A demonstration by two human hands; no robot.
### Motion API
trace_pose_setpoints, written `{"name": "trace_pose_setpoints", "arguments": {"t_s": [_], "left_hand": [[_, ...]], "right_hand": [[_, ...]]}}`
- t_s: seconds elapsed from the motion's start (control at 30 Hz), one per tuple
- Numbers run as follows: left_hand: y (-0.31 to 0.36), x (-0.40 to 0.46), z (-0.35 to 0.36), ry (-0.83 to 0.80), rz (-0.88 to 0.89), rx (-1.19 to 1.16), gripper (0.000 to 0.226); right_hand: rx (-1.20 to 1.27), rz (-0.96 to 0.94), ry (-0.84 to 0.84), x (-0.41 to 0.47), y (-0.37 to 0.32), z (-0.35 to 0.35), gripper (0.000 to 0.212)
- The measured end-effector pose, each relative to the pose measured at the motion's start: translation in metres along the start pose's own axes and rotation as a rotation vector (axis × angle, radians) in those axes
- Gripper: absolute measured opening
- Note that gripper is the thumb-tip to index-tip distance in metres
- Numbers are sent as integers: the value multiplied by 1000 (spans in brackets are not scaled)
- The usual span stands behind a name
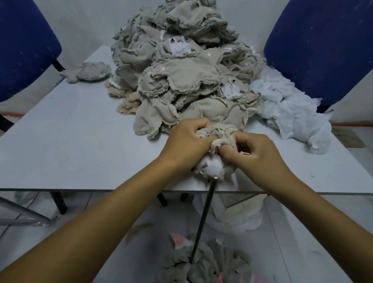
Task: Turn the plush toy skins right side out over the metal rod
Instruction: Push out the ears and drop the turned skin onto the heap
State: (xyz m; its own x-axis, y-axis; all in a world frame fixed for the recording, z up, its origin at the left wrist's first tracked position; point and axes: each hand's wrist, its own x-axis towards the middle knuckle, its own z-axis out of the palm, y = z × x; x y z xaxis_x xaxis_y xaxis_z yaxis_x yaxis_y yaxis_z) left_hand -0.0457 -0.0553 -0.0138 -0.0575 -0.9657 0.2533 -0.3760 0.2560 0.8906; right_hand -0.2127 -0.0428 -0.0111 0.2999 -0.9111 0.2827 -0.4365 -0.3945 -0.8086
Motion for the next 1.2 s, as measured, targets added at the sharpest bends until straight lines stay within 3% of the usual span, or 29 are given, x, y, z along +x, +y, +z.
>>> {"name": "trace_pose_setpoints", "arguments": {"t_s": [0.07,0.13,0.23,0.37,0.47,0.53,0.67,0.77,0.87,1.0,1.2], "left_hand": [[6,4,-5,-158,-46,-213,10],[11,4,-7,-294,-50,-302,10],[17,-5,6,-315,126,-77,21],[14,-3,4,-282,258,155,23],[3,-3,-11,-146,438,287,19],[-4,-8,-16,-22,566,361,22],[-7,-25,-13,102,767,325,28],[-4,-37,-16,60,877,281,18],[-9,-50,-23,-66,893,315,8],[-30,-78,-19,-229,868,505,15],[-47,-108,-9,-267,752,621,14]], "right_hand": [[-32,17,106,1,5,-3,31],[-94,63,221,3,13,-5,29],[-91,165,325,3,19,-1,14],[86,173,269,4,15,-1,13],[70,12,45,-3,11,-7,16],[-74,-184,-35,-12,8,-4,20],[-357,-575,175,-26,3,2,16],[-399,-729,237,-35,1,2,18],[-442,-797,189,-43,2,2,12],[-571,-823,-62,-63,20,10,10],[-507,-541,-167,-96,47,43,18]]}}
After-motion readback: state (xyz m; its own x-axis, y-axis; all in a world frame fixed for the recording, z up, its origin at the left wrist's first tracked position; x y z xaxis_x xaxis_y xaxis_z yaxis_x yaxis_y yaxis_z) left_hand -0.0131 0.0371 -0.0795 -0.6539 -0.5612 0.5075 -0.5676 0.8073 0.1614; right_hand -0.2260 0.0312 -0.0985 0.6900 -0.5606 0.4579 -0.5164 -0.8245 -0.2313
